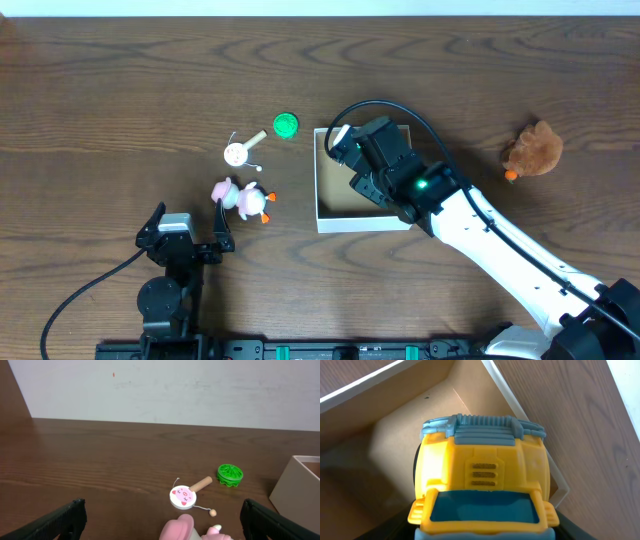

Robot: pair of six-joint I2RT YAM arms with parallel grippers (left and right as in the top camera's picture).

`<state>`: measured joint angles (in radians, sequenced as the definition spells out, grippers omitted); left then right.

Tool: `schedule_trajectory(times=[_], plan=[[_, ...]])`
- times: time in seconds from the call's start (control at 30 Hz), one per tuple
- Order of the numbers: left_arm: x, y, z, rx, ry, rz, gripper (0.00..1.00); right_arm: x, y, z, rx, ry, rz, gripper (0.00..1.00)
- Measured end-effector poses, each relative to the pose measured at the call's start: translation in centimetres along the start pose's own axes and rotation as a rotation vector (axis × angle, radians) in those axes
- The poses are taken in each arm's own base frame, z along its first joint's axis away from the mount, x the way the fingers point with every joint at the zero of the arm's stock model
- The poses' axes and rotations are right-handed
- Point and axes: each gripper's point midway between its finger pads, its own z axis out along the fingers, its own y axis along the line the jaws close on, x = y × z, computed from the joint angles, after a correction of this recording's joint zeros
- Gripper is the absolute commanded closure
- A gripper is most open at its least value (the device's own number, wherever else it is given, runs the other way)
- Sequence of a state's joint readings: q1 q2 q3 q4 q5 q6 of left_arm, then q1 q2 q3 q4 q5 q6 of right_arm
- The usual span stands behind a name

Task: Pack container
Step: 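Lower the truck into the box and open the right gripper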

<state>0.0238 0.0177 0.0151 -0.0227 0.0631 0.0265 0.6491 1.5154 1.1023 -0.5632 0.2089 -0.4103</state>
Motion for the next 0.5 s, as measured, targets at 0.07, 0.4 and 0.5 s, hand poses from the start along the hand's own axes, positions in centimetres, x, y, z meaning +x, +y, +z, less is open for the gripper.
schedule_trajectory(times=[0.07, 0.4, 0.5], plan=[[0.0, 0.0, 0.0, 0.000, 0.000, 0.000, 0.02, 0.0, -0.1, 0.0, 0.001, 0.000, -0.005, 0.48], [0.0, 0.0, 0.0, 0.000, 0.000, 0.000, 0.02, 0.9, 0.2, 3.5, -0.015, 0.053, -0.047, 0.48], [0.0, 0.0, 0.0, 0.000, 0.000, 0.000, 0.02, 1.1, 0.6, 4.7, -0.023, 0.066, -0.086, 0.49]])
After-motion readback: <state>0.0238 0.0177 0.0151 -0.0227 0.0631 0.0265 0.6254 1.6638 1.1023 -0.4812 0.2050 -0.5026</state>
